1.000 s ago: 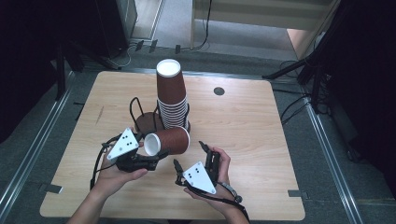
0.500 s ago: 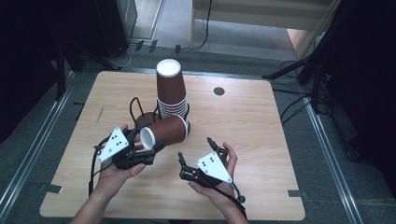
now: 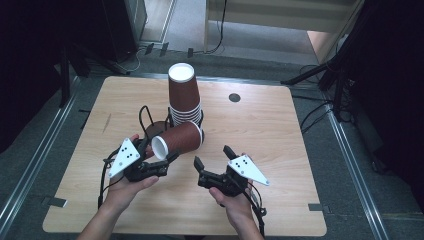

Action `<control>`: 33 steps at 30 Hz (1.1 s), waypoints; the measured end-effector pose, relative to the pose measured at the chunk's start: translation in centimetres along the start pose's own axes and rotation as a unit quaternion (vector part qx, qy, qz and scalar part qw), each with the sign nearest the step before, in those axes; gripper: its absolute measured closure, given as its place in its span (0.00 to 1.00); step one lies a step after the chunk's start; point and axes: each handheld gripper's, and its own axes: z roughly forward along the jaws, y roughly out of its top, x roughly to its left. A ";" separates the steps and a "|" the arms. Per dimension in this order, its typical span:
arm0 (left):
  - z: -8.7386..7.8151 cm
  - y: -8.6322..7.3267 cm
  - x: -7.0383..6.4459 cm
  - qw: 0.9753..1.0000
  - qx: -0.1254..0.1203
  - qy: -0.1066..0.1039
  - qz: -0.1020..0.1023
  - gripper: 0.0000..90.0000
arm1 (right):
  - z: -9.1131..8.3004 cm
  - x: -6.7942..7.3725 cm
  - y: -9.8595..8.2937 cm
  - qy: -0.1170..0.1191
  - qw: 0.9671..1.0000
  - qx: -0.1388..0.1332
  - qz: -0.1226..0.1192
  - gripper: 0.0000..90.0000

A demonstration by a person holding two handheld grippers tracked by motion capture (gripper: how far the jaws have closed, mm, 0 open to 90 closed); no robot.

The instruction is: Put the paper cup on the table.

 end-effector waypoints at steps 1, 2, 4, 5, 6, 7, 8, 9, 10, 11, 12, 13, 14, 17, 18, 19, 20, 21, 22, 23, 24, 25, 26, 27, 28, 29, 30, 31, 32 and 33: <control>0.0 0.0 -0.1 1.000 -0.001 -0.001 -0.002 0.26 | 0.0 0.0 0.1 0.000 1.000 -0.001 0.007 0.02; 0.0 0.0 -0.1 1.000 -0.002 -0.003 -0.003 0.26 | -0.1 0.0 0.1 -0.001 1.000 0.000 0.011 0.02; 0.1 -0.1 -0.3 1.000 -0.003 -0.007 -0.003 0.26 | -0.1 0.1 0.2 0.003 1.000 0.003 0.023 0.02; 0.2 -0.1 -0.5 1.000 -0.003 -0.008 -0.002 0.26 | 0.0 0.1 0.2 0.002 1.000 0.004 0.024 0.02; 0.3 -0.1 -0.6 1.000 -0.004 -0.010 0.000 0.26 | 0.0 0.3 0.2 -0.004 1.000 0.008 0.026 0.02; 0.3 -0.1 -0.6 1.000 -0.005 -0.013 0.001 0.26 | 0.0 0.4 0.2 -0.008 0.999 0.012 0.033 0.03; 0.4 -0.1 -0.8 1.000 -0.006 -0.016 0.001 0.26 | 0.0 0.5 0.3 -0.011 0.999 0.013 0.045 0.04; 0.5 -0.1 -0.9 1.000 -0.008 -0.018 0.004 0.26 | -0.1 0.6 0.3 -0.017 0.998 0.009 0.051 0.05; 0.6 -0.2 -1.1 1.000 -0.008 -0.020 0.003 0.26 | -0.2 0.7 0.5 -0.022 0.998 0.005 0.062 0.06; 0.8 -0.2 -1.2 1.000 -0.009 -0.023 0.005 0.26 | -0.4 0.8 0.6 -0.023 0.997 0.001 0.077 0.06; 0.8 -0.2 -1.4 1.000 -0.008 -0.023 0.007 0.26 | -0.6 0.9 0.8 -0.026 0.995 -0.005 0.097 0.07; 0.9 -0.2 -1.5 1.000 -0.008 -0.025 0.008 0.26 | -0.8 1.0 0.8 -0.027 0.993 -0.007 0.111 0.07; 1.0 -0.3 -1.6 1.000 -0.011 -0.026 0.009 0.26 | -0.9 1.1 0.9 -0.030 0.992 -0.006 0.122 0.07; 1.1 -0.4 -1.9 0.999 -0.018 -0.032 0.010 0.26 | -1.2 1.7 0.8 -0.051 0.989 -0.002 0.138 0.00; 1.1 -0.4 -1.9 0.999 -0.019 -0.034 0.010 0.26 | -1.3 1.8 0.7 -0.061 0.988 -0.003 0.144 0.00; 1.2 -0.5 -2.1 0.999 -0.022 -0.036 0.007 0.26 | -1.4 1.9 0.7 -0.063 0.987 -0.005 0.150 0.00; 1.3 -0.7 -2.2 0.999 -0.023 -0.038 0.006 0.26 | -1.4 2.0 0.6 -0.065 0.985 -0.006 0.158 0.00; 1.4 -0.9 -2.4 0.999 -0.025 -0.039 0.005 0.26 | -1.4 2.0 0.5 -0.065 0.984 -0.007 0.167 0.00; 1.6 -1.0 -2.6 0.999 -0.026 -0.040 0.004 0.26 | -1.5 2.1 0.4 -0.069 0.982 -0.007 0.177 0.00; 1.7 -1.2 -2.7 0.999 -0.027 -0.041 0.004 0.26 | -1.5 2.1 0.4 -0.070 0.980 -0.009 0.187 0.00; 1.8 -1.3 -2.8 0.999 -0.026 -0.042 0.006 0.26 | -1.5 2.1 0.3 -0.073 0.977 -0.012 0.199 0.00; 1.9 -1.4 -3.0 0.999 -0.029 -0.044 0.007 0.26 | -1.5 2.1 0.2 -0.078 0.974 -0.015 0.211 0.00; 2.0 -1.5 -3.1 0.999 -0.029 -0.045 0.009 0.26 | -1.6 2.0 0.1 -0.079 0.970 -0.015 0.231 0.00; 2.1 -1.5 -3.2 0.998 -0.032 -0.044 0.009 0.26 | -1.5 1.9 0.0 -0.073 0.963 -0.012 0.258 0.00; 2.1 -1.6 -3.3 0.998 -0.032 -0.044 0.011 0.26 | -1.5 1.8 0.0 -0.067 0.958 -0.007 0.277 0.00; 2.1 -1.6 -3.4 0.998 -0.034 -0.045 0.013 0.26 | -1.4 1.7 -0.1 -0.069 0.956 -0.005 0.287 0.00; 2.1 -1.6 -3.4 0.998 -0.034 -0.044 0.014 0.26 | -1.5 1.7 -0.1 -0.073 0.946 -0.002 0.315 0.00; 2.2 -1.7 -3.5 0.998 -0.034 -0.044 0.016 0.26 | -1.5 1.5 -0.1 -0.072 0.939 -0.003 0.335 0.00; 2.2 -1.7 -3.5 0.998 -0.035 -0.044 0.016 0.26 | -1.5 1.3 -0.1 -0.072 0.934 -0.005 0.351 0.00; 2.3 -1.8 -3.5 0.998 -0.034 -0.044 0.016 0.26 | -1.4 1.1 -0.2 -0.071 0.923 -0.003 0.377 0.00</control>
